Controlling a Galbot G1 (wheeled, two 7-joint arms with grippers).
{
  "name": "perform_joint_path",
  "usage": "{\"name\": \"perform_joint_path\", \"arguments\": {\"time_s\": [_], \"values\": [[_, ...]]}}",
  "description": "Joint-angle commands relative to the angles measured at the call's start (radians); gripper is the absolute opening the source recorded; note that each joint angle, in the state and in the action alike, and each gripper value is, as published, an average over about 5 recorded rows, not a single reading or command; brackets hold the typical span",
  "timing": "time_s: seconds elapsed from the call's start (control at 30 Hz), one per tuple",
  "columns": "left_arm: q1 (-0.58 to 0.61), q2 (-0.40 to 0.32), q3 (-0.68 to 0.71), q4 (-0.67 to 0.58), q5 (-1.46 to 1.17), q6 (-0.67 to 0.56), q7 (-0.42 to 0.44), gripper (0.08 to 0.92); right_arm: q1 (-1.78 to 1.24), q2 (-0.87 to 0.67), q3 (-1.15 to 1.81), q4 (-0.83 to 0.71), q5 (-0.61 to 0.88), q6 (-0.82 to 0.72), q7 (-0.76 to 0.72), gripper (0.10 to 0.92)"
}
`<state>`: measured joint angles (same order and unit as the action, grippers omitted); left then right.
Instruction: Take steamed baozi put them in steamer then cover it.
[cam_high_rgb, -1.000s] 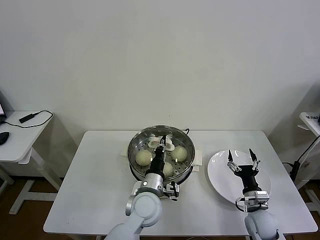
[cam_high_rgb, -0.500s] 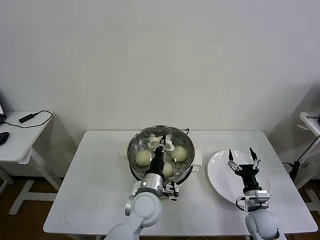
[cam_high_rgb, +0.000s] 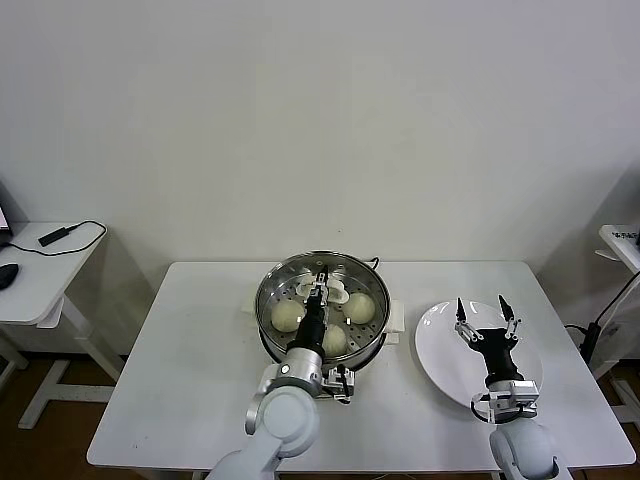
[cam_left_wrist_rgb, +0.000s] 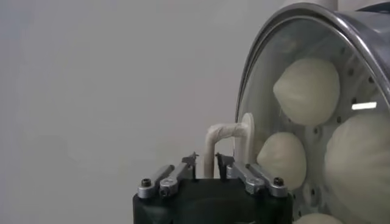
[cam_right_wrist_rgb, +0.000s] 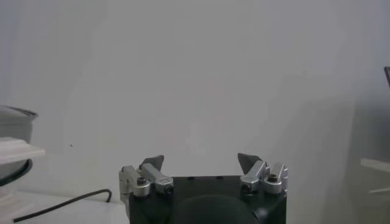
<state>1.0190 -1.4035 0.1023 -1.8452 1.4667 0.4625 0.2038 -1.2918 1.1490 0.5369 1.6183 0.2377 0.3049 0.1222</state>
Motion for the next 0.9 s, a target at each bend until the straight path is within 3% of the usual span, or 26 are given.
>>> {"name": "perform_joint_path", "arguments": {"time_s": [0.03,0.23,0.63,0.77,0.9], "values": [[0.013,0.033,-0.002,-0.068,-0.040,0.001,0.015,0.527,0.004,0.002,0.004,0.001,0.001,0.000,0.001,0.823],[0.048,0.074,-0.013,-0.143,-0.071,-0.002,0.045,0.686,0.012,-0.004,0.007,0.004,0.004,-0.001,0.004,0.823],[0.134,0.166,-0.098,-0.344,-0.219,0.000,0.065,0.812,0.016,-0.007,0.012,0.003,0.009,0.001,0.004,0.823],[0.173,0.195,-0.202,-0.414,-0.413,-0.014,-0.002,0.822,0.012,-0.015,0.027,0.001,0.036,0.001,-0.003,0.823],[0.195,0.180,-0.359,-0.404,-0.772,-0.070,-0.179,0.823,-0.008,-0.031,0.041,0.010,0.125,-0.012,-0.020,0.823]]}}
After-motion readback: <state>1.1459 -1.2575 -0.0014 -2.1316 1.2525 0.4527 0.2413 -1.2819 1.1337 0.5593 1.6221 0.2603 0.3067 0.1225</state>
